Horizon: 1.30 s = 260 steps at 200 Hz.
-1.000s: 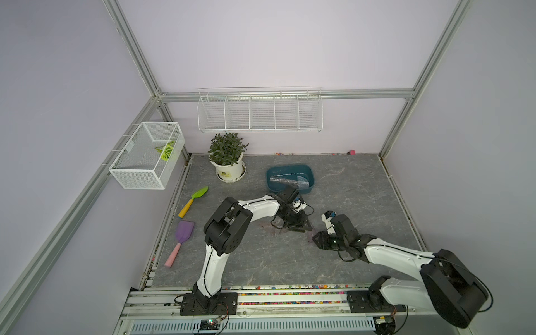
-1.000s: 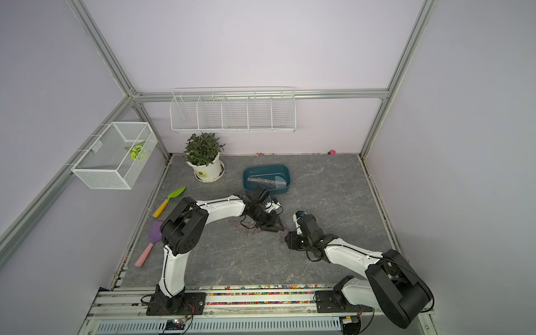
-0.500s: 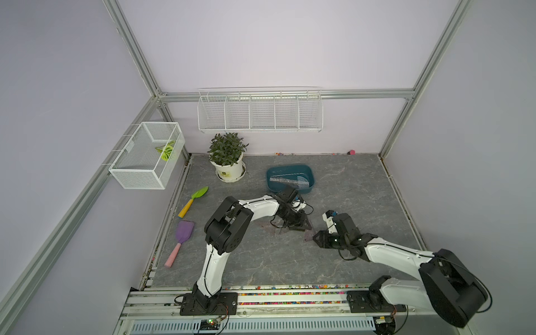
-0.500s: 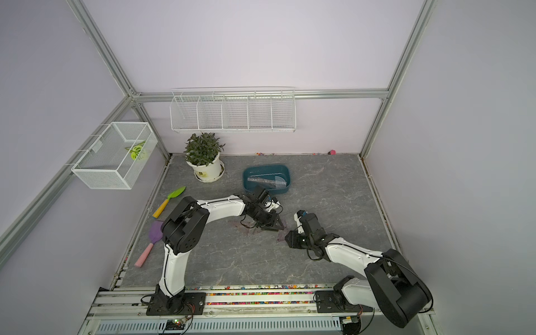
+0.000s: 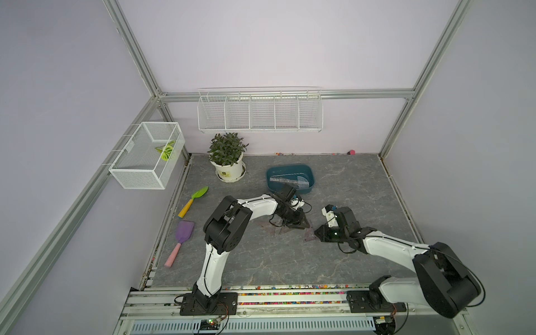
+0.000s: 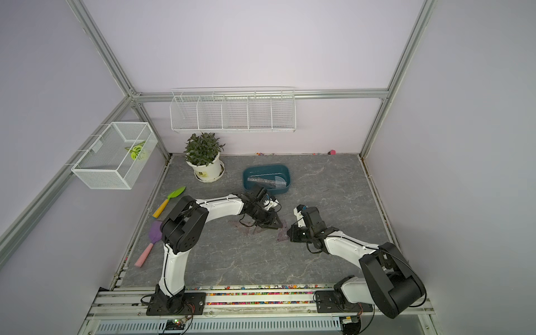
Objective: Put the scattered rulers into the storage box
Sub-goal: Adjust the ruler at the center of the board.
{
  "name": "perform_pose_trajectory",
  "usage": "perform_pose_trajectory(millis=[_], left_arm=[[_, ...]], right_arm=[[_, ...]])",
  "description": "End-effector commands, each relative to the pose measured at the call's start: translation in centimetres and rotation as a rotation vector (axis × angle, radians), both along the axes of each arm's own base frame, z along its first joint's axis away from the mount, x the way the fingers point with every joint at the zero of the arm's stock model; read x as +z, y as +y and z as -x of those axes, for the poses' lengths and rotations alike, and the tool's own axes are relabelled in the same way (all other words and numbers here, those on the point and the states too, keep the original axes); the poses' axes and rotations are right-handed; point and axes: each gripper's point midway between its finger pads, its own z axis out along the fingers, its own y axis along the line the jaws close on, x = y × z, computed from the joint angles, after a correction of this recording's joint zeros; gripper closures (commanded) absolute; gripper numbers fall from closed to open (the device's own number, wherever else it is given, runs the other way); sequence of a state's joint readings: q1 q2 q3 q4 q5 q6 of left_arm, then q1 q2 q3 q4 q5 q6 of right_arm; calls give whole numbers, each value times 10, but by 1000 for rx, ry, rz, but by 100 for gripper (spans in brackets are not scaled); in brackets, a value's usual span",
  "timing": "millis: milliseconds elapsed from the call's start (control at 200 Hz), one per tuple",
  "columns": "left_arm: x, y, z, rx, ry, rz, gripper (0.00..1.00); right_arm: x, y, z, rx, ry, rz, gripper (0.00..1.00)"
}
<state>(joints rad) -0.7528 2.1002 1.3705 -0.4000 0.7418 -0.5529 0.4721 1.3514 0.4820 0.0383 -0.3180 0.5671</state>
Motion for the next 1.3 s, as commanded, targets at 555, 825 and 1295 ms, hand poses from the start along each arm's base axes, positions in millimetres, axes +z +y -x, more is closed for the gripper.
perform_pose_trajectory(millis=[555,825,1295], left_arm=[[-23,0,0,5,44,-48,65],[-24,-4,3,-3,49,-52,65],[-23,3,-1,12,18,-80,65]], right_arm=[[-30,-8,9,-27,46,24,89],[-49,-13,19,-58,89,21,90],[-8,-5,5,-33,4,-10,90]])
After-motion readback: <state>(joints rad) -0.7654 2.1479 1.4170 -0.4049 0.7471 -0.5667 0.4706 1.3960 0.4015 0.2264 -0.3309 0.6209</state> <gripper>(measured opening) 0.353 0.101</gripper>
